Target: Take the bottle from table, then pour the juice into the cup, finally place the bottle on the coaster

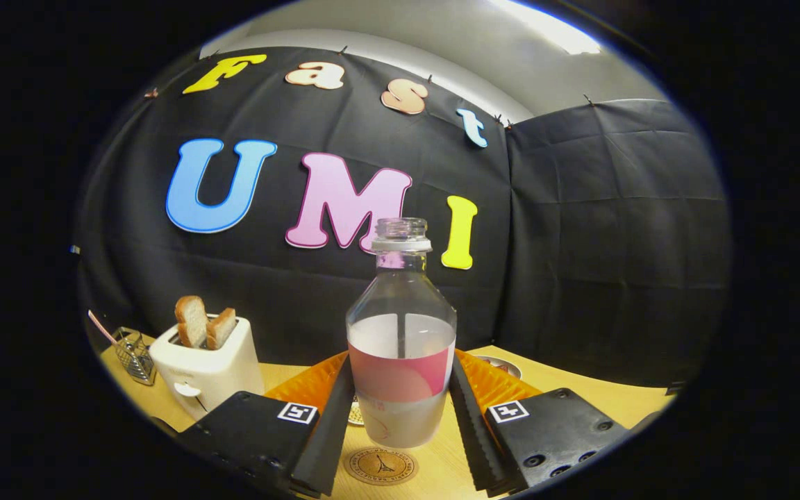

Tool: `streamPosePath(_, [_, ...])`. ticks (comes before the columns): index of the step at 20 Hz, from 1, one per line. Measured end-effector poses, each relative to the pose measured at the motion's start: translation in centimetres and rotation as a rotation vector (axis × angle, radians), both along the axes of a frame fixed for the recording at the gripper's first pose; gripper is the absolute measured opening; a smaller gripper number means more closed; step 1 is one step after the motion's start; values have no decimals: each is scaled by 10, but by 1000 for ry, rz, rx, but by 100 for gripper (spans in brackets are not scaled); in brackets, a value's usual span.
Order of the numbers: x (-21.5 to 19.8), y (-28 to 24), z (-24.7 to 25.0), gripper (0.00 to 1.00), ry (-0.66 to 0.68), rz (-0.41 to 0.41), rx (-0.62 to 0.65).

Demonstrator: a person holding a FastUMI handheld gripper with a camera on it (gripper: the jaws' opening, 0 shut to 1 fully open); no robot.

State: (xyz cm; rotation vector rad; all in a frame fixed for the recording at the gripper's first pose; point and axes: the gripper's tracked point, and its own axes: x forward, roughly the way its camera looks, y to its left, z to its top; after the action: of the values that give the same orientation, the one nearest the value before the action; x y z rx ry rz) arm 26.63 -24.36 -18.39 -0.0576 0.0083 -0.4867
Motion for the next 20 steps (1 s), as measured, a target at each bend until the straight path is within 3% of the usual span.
streamPosePath(10, [16, 5, -90, 74, 126, -52, 85])
streamPosePath(20, [19, 10, -109, 75, 110, -40, 120])
